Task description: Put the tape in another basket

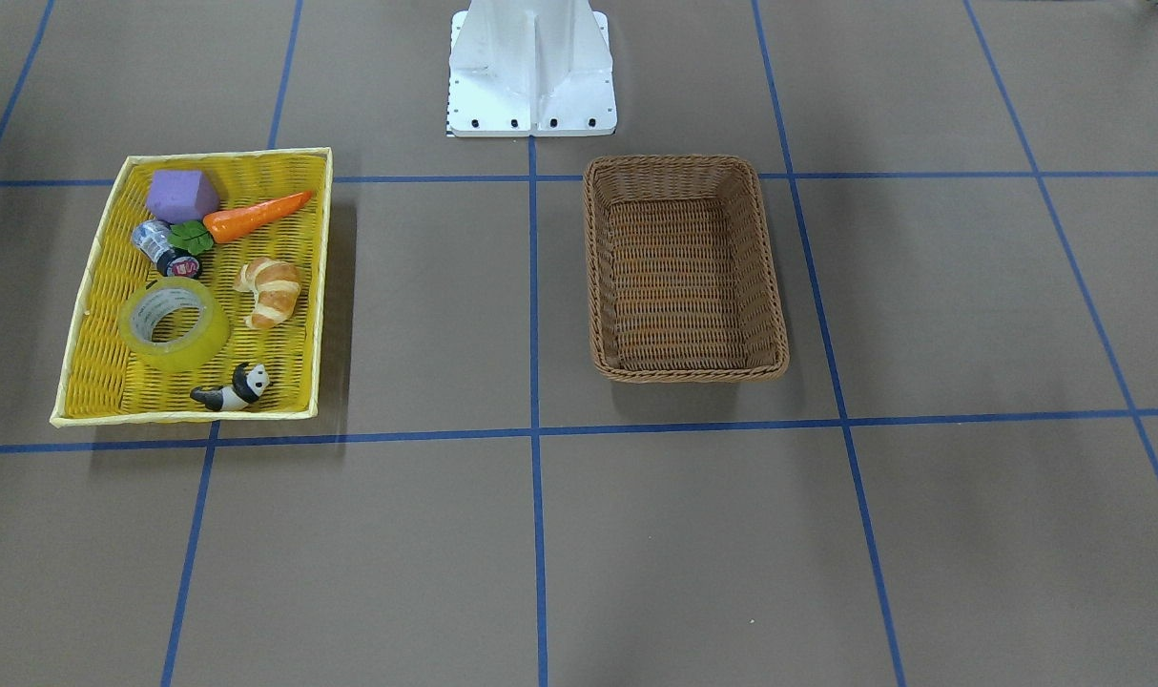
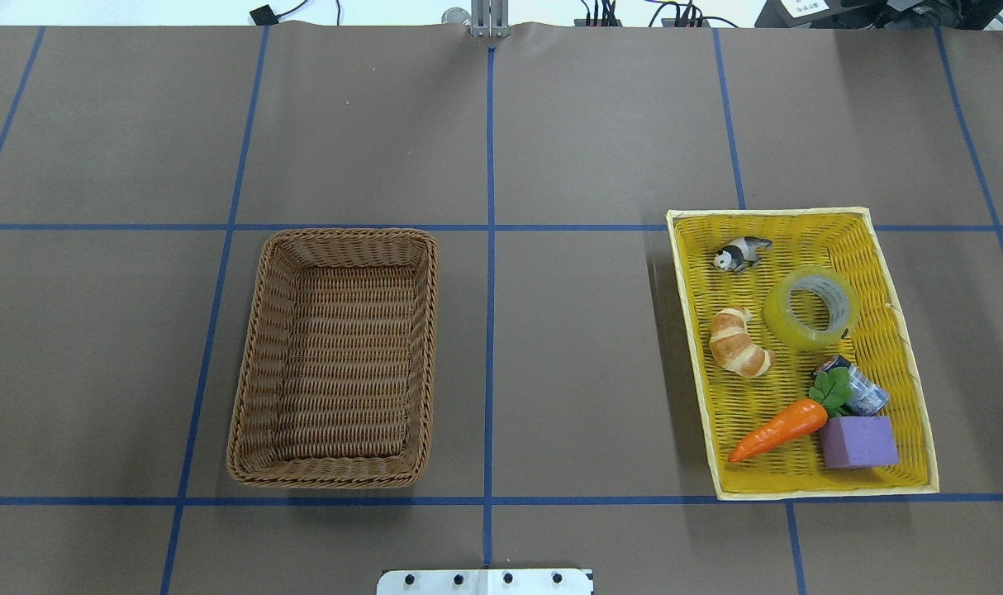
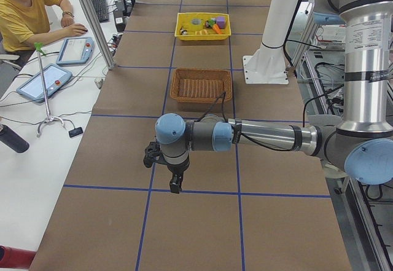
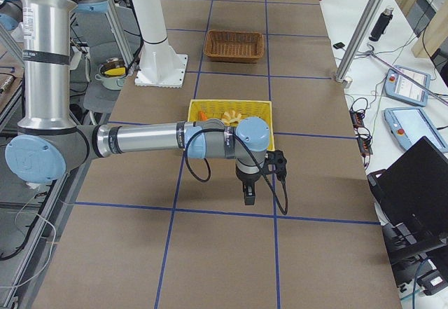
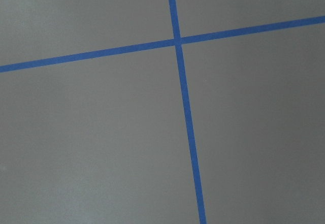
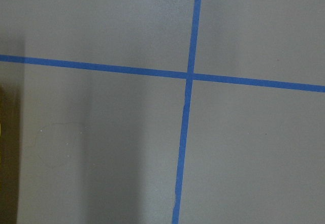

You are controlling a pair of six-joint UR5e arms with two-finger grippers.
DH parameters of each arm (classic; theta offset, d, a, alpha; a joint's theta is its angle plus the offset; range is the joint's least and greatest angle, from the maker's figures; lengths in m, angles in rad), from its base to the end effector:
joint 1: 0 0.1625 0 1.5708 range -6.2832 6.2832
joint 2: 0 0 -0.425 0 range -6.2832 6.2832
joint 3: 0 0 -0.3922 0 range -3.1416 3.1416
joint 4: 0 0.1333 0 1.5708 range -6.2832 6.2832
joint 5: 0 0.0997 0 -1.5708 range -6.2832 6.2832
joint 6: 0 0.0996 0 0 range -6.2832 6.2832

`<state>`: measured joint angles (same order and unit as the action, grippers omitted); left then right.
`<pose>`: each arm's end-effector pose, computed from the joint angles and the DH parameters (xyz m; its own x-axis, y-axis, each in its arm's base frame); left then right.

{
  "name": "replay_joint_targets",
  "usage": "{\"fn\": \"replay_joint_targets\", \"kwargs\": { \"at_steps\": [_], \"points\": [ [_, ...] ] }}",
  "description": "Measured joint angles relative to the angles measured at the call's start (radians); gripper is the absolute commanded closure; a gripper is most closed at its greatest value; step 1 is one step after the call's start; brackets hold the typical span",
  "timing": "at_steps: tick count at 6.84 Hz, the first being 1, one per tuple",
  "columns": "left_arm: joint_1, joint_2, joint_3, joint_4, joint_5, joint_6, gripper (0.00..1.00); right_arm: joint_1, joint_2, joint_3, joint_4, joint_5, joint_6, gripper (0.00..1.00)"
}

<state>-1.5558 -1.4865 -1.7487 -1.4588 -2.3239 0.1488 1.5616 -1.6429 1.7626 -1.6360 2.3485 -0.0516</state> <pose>-0.0584 -0.4540 0.6238 0.7194 0.1466 -0.6790 -0.1230 0.9889 0.0832 0.0592 -0.4628 0.6050 0.7107 -0.0962 0.6969 0.0459 0.9948 0.0905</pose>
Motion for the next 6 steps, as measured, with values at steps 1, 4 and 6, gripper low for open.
{"fn": "replay_joint_targets", "kwargs": {
  "at_steps": [1,4,6],
  "points": [
    [0.000,0.000,-0.002,0.000,-0.001,0.000,0.01,0.000,0.000,0.000,0.001,0.000,-0.002,0.00],
    [0.000,-0.001,-0.012,0.000,0.004,-0.003,0.01,0.000,0.003,0.009,0.002,-0.005,0.000,0.00],
    [0.000,-0.006,-0.024,-0.001,0.000,-0.010,0.01,0.000,0.008,0.021,0.065,-0.004,0.009,0.00]
  ]
}}
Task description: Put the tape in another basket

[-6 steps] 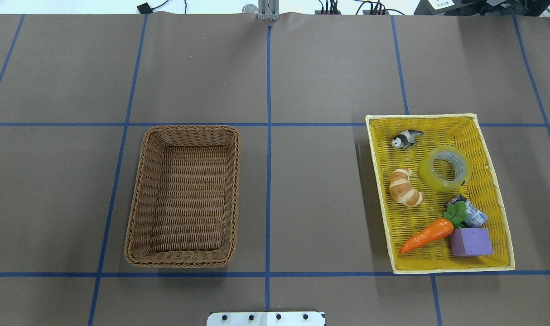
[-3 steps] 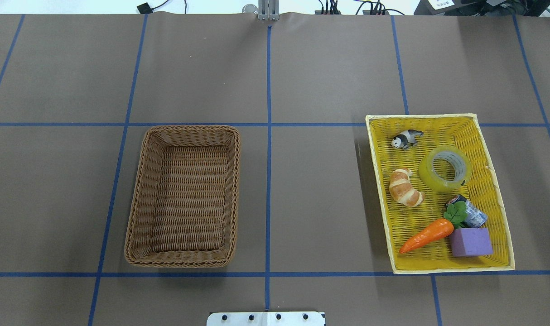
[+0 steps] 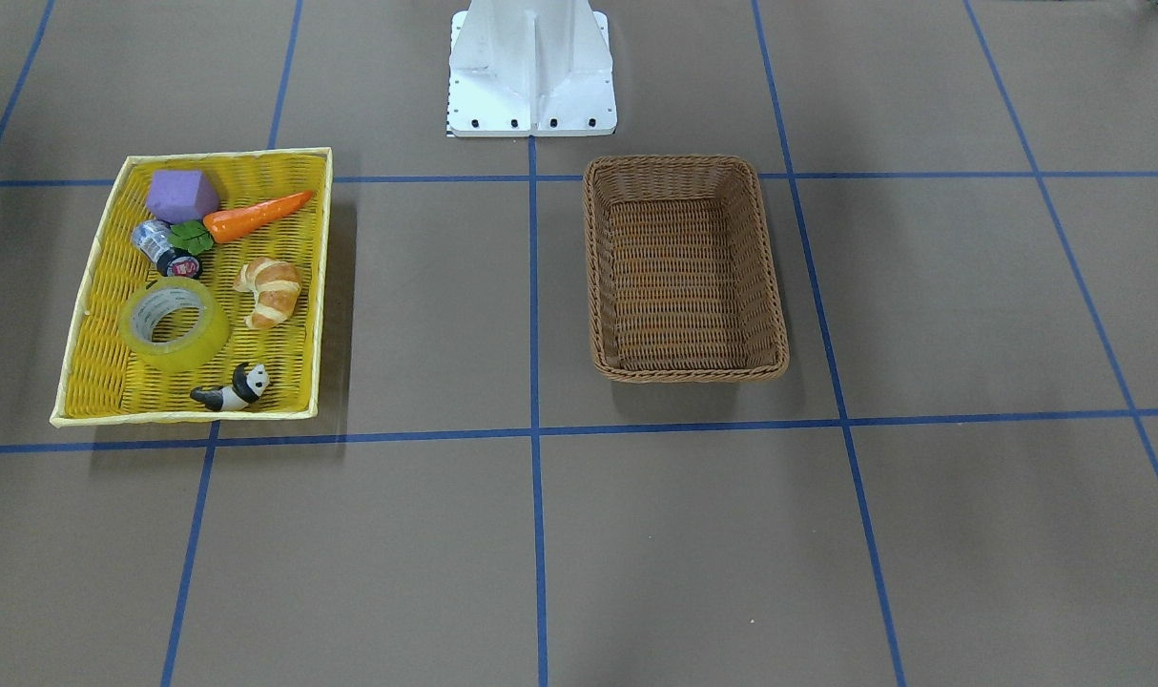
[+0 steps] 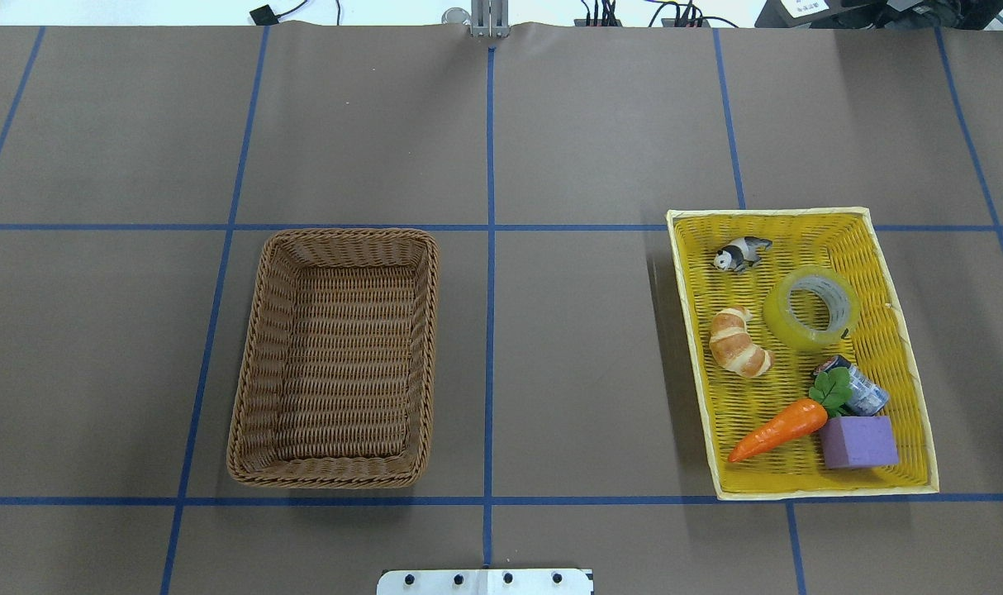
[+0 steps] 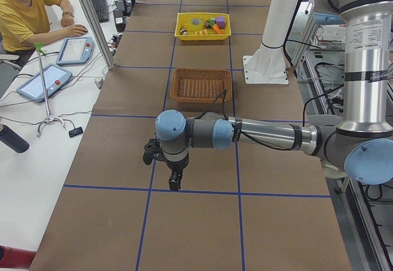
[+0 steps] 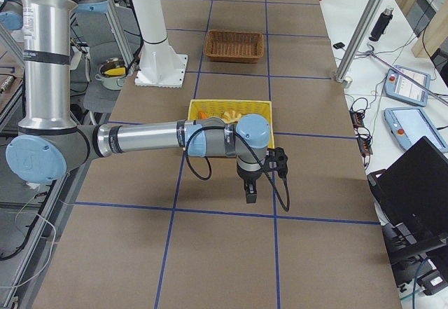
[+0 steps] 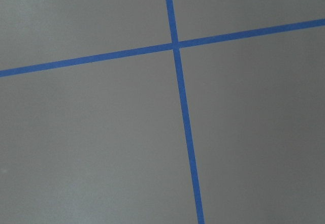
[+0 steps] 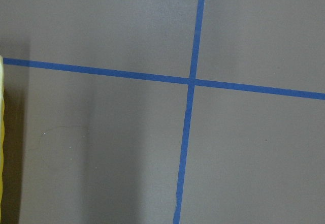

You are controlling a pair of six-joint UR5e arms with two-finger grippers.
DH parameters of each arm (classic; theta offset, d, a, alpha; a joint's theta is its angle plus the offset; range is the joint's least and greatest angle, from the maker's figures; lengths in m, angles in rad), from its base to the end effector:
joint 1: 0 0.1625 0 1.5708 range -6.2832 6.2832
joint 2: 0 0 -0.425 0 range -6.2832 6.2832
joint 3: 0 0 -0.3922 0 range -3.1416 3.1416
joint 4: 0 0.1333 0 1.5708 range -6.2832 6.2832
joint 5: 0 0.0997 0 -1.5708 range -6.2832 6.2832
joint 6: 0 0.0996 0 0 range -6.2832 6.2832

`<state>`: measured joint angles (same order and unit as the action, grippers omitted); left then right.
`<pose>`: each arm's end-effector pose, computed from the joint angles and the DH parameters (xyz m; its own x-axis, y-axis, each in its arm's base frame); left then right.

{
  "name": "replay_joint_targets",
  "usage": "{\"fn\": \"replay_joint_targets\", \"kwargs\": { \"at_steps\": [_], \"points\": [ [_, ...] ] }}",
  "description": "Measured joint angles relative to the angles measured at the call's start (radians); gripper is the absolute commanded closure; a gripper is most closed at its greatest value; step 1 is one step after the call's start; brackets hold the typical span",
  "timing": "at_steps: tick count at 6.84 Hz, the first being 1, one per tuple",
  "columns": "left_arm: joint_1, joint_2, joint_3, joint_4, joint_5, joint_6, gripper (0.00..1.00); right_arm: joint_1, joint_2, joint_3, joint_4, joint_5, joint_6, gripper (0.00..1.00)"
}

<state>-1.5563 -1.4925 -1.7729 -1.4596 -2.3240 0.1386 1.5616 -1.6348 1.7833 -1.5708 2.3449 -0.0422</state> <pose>-0.0586 -0.4575 0.6092 0.7203 0.1571 -0.6756 -0.1151 0.9876 0.1070 0.0593 -0.4704 0.5843 0.7130 -0.1516 0.6845 0.0392 0.9834 0.1770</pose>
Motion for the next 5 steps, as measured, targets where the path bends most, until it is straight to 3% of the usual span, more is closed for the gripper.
{"fn": "replay_joint_targets", "kwargs": {
  "at_steps": [3,5],
  "points": [
    [-0.001,-0.058,-0.019,-0.030,-0.002,-0.002,0.01,0.000,0.003,-0.012,0.283,0.001,0.013,0.00],
    [-0.001,-0.097,0.007,-0.119,-0.001,-0.001,0.01,0.001,0.004,-0.030,0.345,0.011,0.043,0.00]
  ]
}}
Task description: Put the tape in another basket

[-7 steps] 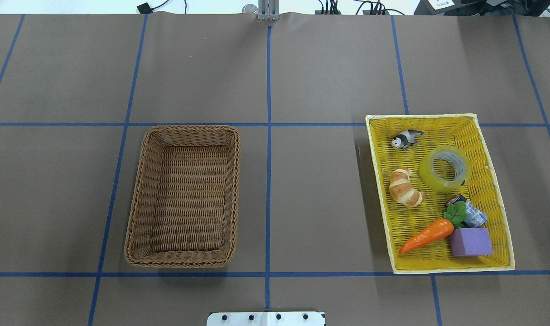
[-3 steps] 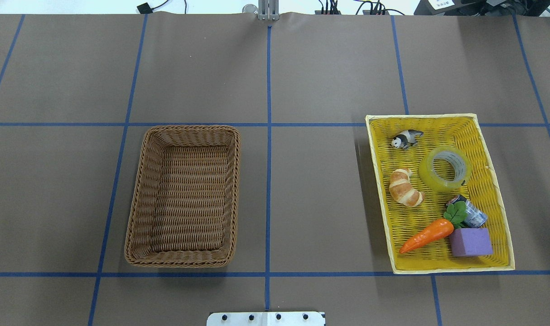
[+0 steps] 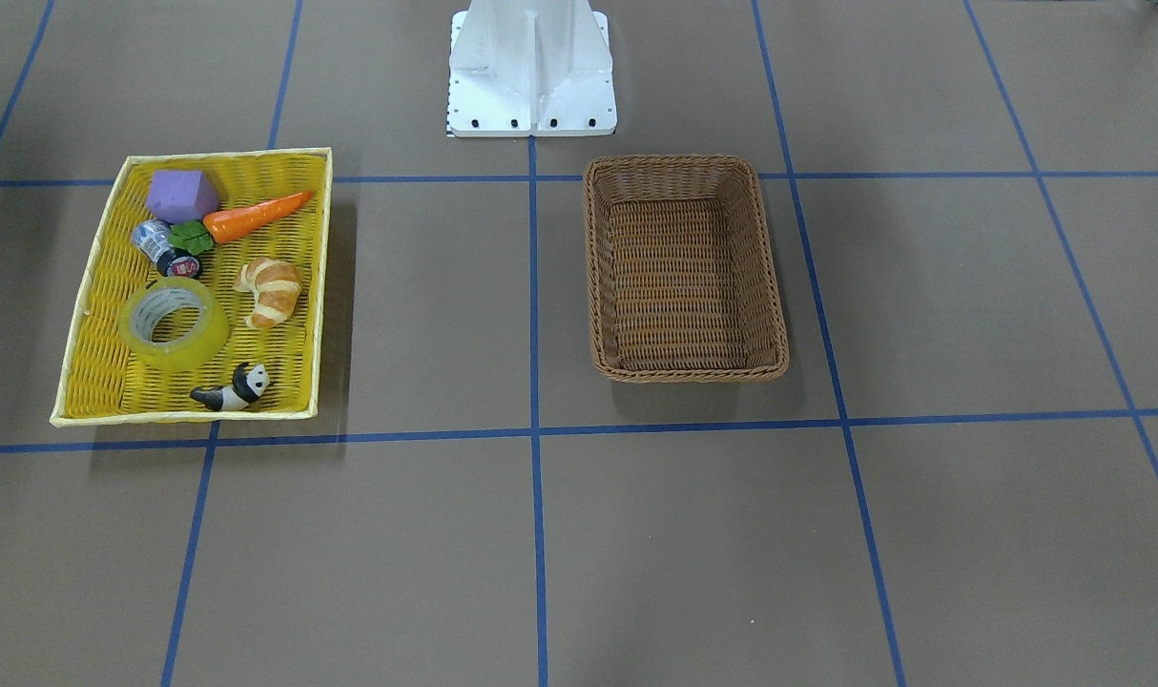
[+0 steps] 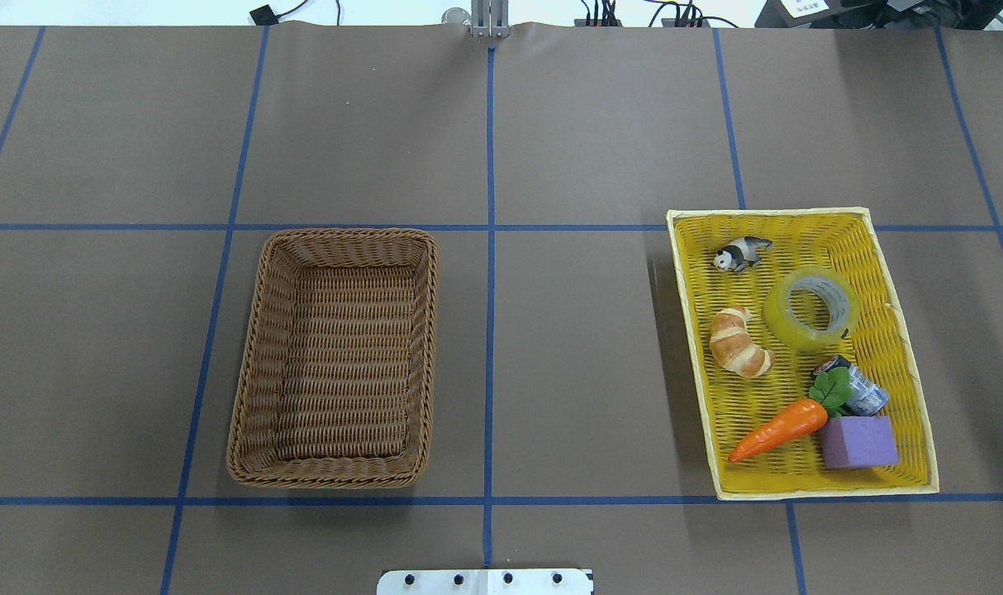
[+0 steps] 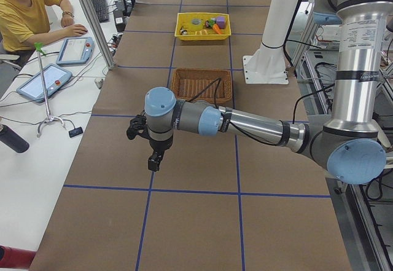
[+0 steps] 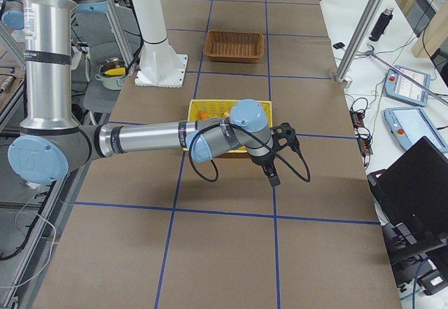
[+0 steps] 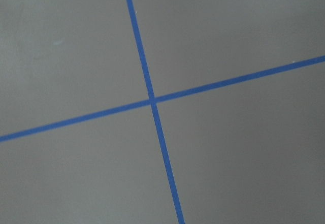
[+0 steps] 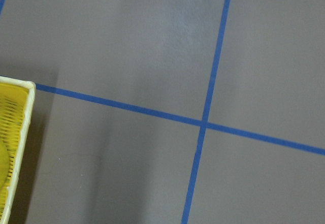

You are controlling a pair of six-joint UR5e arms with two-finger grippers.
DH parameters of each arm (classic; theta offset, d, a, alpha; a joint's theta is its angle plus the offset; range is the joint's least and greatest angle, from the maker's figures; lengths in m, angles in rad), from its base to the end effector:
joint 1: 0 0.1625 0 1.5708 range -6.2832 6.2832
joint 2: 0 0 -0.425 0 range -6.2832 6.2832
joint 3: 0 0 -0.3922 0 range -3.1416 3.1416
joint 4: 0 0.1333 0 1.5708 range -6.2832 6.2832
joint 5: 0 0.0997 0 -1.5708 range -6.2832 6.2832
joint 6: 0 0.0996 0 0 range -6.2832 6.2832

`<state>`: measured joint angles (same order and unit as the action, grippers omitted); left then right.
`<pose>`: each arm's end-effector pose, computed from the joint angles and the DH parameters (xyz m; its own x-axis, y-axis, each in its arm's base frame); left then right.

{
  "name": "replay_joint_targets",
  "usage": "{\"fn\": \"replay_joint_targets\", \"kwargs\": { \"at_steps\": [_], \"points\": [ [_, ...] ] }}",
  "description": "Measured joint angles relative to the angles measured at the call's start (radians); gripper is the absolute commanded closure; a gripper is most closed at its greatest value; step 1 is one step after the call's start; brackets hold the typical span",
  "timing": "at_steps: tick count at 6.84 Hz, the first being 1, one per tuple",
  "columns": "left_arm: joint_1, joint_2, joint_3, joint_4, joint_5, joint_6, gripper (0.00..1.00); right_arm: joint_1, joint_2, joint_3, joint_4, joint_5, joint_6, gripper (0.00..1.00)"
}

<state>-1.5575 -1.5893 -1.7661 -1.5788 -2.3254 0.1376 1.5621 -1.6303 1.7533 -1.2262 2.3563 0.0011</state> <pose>-0.0584 -0.5052 0.5531 0.7178 0.2927 -0.6317 -0.1125 0.9442 0.3096 0.0586 -0.4852 0.5566 0.7042 -0.3239 0.6318 0.0070 0.8930 0.4500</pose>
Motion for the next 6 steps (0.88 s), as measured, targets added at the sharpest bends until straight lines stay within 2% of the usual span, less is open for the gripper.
{"fn": "replay_joint_targets", "kwargs": {
  "at_steps": [3,5,6],
  "points": [
    [0.000,-0.015,0.007,-0.048,-0.005,0.002,0.01,-0.041,0.017,0.000,0.085,0.022,0.043,0.00],
    [0.001,-0.014,0.011,-0.071,-0.006,0.001,0.01,-0.180,0.067,0.032,0.101,0.002,0.158,0.00],
    [0.002,-0.011,0.016,-0.085,-0.006,0.001,0.01,-0.264,0.083,0.053,0.102,-0.047,0.223,0.00]
  ]
}}
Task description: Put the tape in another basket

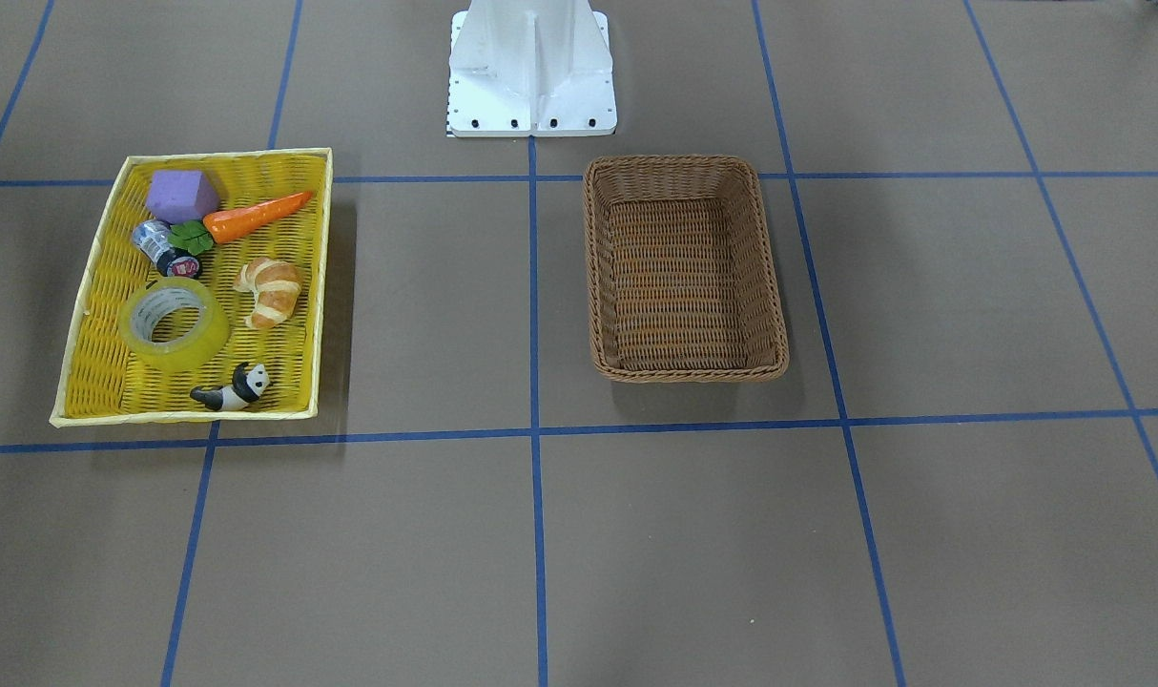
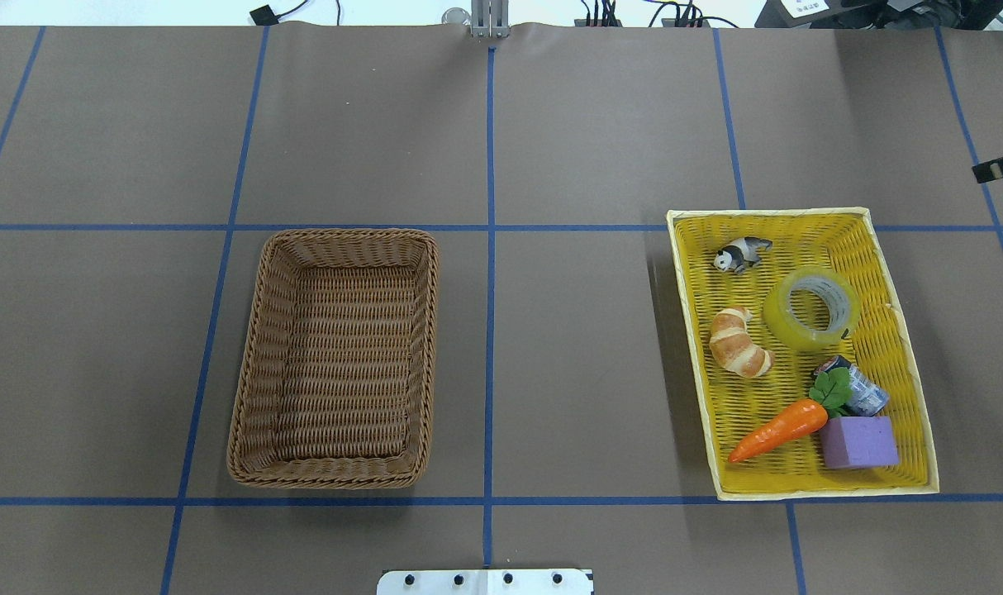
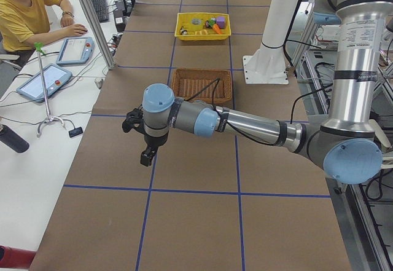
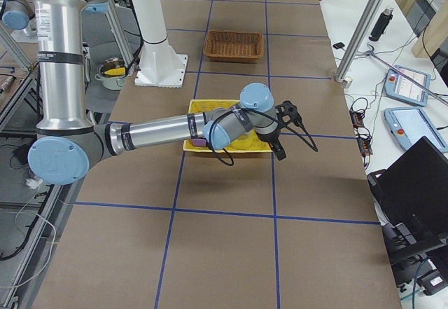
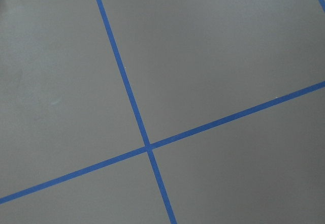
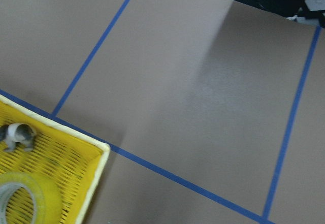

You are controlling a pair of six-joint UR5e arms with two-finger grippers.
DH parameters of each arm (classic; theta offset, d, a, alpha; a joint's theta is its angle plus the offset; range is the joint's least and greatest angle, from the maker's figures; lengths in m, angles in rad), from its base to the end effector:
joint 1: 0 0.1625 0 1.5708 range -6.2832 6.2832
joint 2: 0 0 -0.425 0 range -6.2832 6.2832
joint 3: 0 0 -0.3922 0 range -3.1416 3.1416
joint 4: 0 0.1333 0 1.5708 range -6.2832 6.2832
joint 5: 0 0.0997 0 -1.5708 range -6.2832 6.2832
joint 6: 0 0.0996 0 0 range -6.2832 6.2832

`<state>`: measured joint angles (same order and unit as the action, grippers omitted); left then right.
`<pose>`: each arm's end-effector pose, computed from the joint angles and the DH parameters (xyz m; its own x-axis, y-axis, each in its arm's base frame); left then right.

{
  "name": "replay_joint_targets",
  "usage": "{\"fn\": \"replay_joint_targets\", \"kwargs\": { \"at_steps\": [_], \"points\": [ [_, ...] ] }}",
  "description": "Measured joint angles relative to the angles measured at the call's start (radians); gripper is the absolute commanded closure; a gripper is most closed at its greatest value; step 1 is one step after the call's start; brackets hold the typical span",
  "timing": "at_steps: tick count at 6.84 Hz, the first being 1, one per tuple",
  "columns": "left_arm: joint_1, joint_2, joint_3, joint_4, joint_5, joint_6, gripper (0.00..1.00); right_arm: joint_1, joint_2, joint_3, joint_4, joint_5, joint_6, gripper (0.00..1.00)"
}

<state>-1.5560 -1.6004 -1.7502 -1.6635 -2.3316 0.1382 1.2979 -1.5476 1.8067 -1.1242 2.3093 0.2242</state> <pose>-0.0570 -0.5138 0.5452 0.7124 0.3451 -0.6111 -0.1133 0.9159 0.3850 -0.0744 -0.5115 0.4783 0.6252 -0.4413 0.6438 0.0679 0.8524 0.5184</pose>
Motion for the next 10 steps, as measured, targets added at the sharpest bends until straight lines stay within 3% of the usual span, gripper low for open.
{"fn": "replay_joint_targets", "kwargs": {
  "at_steps": [3,6,7,8,9,10],
  "points": [
    [0.000,0.002,0.018,-0.011,0.000,0.000,0.01,-0.255,0.003,0.019,-0.009,-0.226,0.082,0.00],
    [0.001,0.003,0.029,-0.012,0.000,0.000,0.01,-0.389,-0.006,-0.006,-0.011,-0.270,0.093,0.08],
    [0.001,0.003,0.031,-0.012,0.000,0.000,0.01,-0.413,-0.007,-0.028,-0.010,-0.272,0.090,0.24],
    [0.001,0.004,0.032,-0.012,0.000,0.000,0.01,-0.434,-0.006,-0.049,-0.008,-0.272,0.085,0.70],
    [0.001,0.004,0.033,-0.012,0.000,0.000,0.01,-0.448,-0.003,-0.064,-0.007,-0.272,0.080,1.00],
    [0.001,0.004,0.033,-0.012,0.000,0.000,0.01,-0.455,0.000,-0.069,-0.007,-0.273,0.076,1.00]
  ]
}}
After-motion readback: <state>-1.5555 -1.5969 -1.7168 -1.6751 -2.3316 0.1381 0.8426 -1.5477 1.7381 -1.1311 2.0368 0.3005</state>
